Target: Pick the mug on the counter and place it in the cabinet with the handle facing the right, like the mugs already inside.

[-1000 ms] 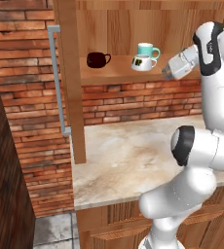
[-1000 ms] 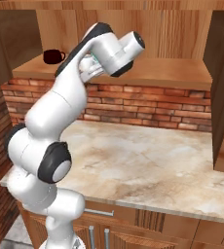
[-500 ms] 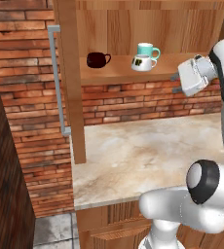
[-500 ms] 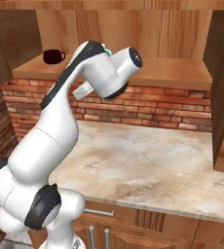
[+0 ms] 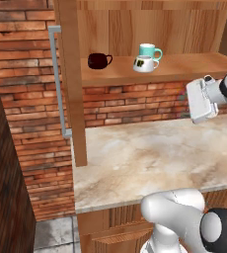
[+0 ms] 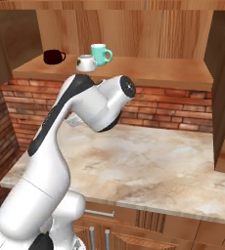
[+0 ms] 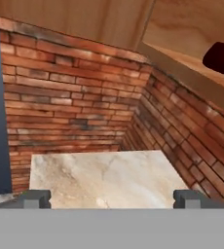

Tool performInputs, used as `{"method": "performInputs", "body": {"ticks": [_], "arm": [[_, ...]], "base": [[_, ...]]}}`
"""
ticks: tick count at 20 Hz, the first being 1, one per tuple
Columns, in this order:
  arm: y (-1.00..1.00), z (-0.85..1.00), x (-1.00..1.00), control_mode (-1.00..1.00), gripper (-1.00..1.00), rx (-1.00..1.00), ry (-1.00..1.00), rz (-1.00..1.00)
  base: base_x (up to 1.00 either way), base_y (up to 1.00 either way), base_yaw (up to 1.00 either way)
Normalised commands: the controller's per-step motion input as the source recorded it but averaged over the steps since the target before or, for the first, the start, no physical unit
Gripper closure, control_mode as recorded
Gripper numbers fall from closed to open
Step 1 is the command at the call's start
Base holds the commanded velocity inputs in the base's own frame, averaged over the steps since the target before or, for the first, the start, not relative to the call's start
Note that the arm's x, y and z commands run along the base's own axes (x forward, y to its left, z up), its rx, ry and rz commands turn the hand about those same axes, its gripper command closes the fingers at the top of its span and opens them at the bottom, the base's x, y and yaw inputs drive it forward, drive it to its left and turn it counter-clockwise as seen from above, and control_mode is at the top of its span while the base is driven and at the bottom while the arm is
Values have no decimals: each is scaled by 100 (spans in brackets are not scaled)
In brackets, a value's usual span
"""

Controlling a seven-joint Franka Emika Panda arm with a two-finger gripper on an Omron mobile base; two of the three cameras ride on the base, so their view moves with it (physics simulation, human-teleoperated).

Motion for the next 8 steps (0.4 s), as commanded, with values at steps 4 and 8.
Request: {"method": "performInputs", "body": {"ticks": [4, 8], "arm": [[2, -64, -26, -100, -100, -20, 0, 0], [7, -58, -16, -100, -100, -28, 0, 0]], "base": [[0, 0, 0], [0, 0, 0]]}}
